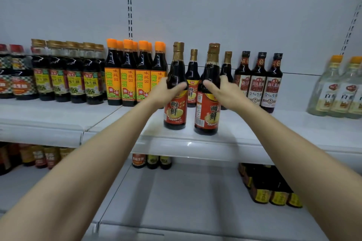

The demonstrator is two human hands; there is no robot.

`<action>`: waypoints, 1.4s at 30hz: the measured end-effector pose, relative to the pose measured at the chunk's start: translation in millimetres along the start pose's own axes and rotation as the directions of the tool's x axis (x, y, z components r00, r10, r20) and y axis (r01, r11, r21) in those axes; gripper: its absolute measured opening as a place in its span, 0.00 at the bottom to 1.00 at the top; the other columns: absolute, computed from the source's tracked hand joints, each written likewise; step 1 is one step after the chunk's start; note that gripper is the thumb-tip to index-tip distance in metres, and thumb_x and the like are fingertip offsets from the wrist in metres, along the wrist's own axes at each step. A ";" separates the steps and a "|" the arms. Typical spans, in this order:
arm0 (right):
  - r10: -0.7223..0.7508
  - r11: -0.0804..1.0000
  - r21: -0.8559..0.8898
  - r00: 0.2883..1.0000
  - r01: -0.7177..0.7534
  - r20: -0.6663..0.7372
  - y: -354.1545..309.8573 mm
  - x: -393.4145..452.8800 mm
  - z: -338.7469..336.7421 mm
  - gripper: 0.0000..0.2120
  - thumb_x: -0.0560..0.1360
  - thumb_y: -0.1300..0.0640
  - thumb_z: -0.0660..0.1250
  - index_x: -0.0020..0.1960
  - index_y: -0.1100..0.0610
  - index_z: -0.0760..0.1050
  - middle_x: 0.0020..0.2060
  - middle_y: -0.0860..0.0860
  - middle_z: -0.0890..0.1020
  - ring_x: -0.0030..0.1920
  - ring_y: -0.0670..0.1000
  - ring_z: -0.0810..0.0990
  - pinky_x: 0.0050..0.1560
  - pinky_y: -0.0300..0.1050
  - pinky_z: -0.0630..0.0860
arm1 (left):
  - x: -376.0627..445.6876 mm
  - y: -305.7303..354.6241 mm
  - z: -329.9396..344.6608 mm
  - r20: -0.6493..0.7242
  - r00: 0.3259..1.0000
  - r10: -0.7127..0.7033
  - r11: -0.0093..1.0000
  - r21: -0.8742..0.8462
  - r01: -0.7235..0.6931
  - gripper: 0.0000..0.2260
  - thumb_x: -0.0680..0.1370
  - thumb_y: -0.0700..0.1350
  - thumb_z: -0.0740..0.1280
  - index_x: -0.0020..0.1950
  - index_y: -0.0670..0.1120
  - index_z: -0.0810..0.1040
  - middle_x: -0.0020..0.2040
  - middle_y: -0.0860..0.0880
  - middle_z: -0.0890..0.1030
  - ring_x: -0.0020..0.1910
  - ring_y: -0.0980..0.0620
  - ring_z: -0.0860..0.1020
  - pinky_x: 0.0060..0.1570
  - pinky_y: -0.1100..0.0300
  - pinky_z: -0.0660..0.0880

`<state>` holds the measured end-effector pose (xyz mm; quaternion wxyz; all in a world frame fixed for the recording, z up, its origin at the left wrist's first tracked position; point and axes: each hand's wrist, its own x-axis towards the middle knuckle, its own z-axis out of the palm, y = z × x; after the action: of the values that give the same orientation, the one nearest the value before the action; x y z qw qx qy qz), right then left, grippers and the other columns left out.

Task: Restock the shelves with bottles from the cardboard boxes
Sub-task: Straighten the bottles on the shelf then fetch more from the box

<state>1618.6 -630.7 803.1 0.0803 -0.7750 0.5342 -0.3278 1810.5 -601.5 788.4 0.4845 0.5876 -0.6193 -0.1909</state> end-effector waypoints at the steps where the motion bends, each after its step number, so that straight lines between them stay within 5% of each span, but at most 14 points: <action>1: 0.027 0.995 0.089 0.995 -0.035 0.099 7.3 -3.5 3.9 0.43 0.74 0.31 0.58 0.76 0.57 0.50 0.69 0.59 0.71 0.66 0.60 0.72 0.63 0.55 0.72 | -5.4 -11.1 3.5 0.026 0.999 -0.044 0.999 -0.013 0.045 0.32 0.74 0.55 0.70 0.72 0.45 0.61 0.66 0.47 0.73 0.64 0.46 0.73 0.59 0.49 0.73; 4: 0.079 0.974 0.172 0.933 -0.147 0.351 24.9 -16.1 13.1 0.56 0.64 0.35 0.73 0.77 0.53 0.43 0.72 0.53 0.66 0.70 0.57 0.67 0.68 0.55 0.67 | -16.9 -37.0 14.4 0.104 0.980 -0.172 0.985 0.037 0.169 0.42 0.69 0.50 0.76 0.74 0.44 0.54 0.69 0.44 0.70 0.67 0.44 0.70 0.66 0.46 0.69; 6: 0.108 0.981 0.108 0.912 -0.163 0.396 35.5 -21.7 24.7 0.54 0.65 0.43 0.77 0.76 0.56 0.46 0.70 0.51 0.69 0.68 0.54 0.70 0.68 0.50 0.67 | -18.6 -45.7 20.2 0.113 0.970 -0.216 0.972 0.114 0.203 0.41 0.68 0.47 0.77 0.73 0.42 0.56 0.68 0.44 0.72 0.66 0.45 0.71 0.65 0.50 0.69; 11: 0.121 0.990 0.038 0.953 -0.137 0.278 39.7 -28.0 46.7 0.40 0.69 0.48 0.75 0.71 0.60 0.57 0.67 0.54 0.72 0.64 0.55 0.73 0.64 0.49 0.72 | -15.5 -48.7 22.4 0.055 0.969 -0.242 0.964 0.130 0.233 0.36 0.67 0.46 0.78 0.69 0.41 0.66 0.66 0.45 0.75 0.64 0.45 0.73 0.64 0.52 0.70; 21: 0.188 0.975 -0.144 0.973 -0.169 0.135 30.5 -19.7 75.9 0.35 0.71 0.37 0.68 0.66 0.59 0.64 0.62 0.56 0.76 0.59 0.58 0.76 0.56 0.53 0.75 | -18.0 -50.9 25.0 0.042 0.969 -0.244 0.961 0.145 0.236 0.28 0.69 0.49 0.76 0.64 0.41 0.71 0.63 0.45 0.77 0.61 0.46 0.75 0.60 0.55 0.71; 28: 0.218 0.936 -0.317 0.958 -0.151 0.185 24.7 -7.8 83.0 0.36 0.73 0.30 0.58 0.64 0.59 0.71 0.57 0.57 0.76 0.55 0.57 0.75 0.48 0.48 0.73 | -5.6 -54.1 24.4 0.032 0.967 -0.255 0.927 0.292 0.235 0.28 0.67 0.55 0.77 0.61 0.43 0.76 0.59 0.46 0.80 0.58 0.45 0.77 0.60 0.51 0.74; 32: 0.231 0.920 -0.363 0.953 -0.148 0.197 19.8 1.4 87.3 0.34 0.74 0.31 0.58 0.64 0.58 0.71 0.57 0.56 0.77 0.55 0.57 0.76 0.46 0.46 0.72 | 5.6 -57.5 25.5 0.006 0.961 -0.275 0.862 0.444 0.244 0.29 0.66 0.63 0.74 0.58 0.46 0.76 0.54 0.48 0.81 0.54 0.45 0.77 0.55 0.50 0.76; 42: 0.220 0.916 -0.384 0.946 -0.118 0.236 13.9 35.4 94.7 0.33 0.73 0.32 0.62 0.66 0.57 0.70 0.59 0.54 0.77 0.57 0.56 0.76 0.49 0.47 0.74 | 44.8 -71.0 19.2 0.058 0.957 -0.285 0.784 0.589 0.198 0.29 0.68 0.64 0.71 0.59 0.45 0.74 0.54 0.48 0.79 0.53 0.46 0.77 0.51 0.54 0.75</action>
<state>1671.7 -689.1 738.3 0.0367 -0.7647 0.6349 -0.1041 1840.5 -665.6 739.2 0.2089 0.7656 -0.6007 -0.0966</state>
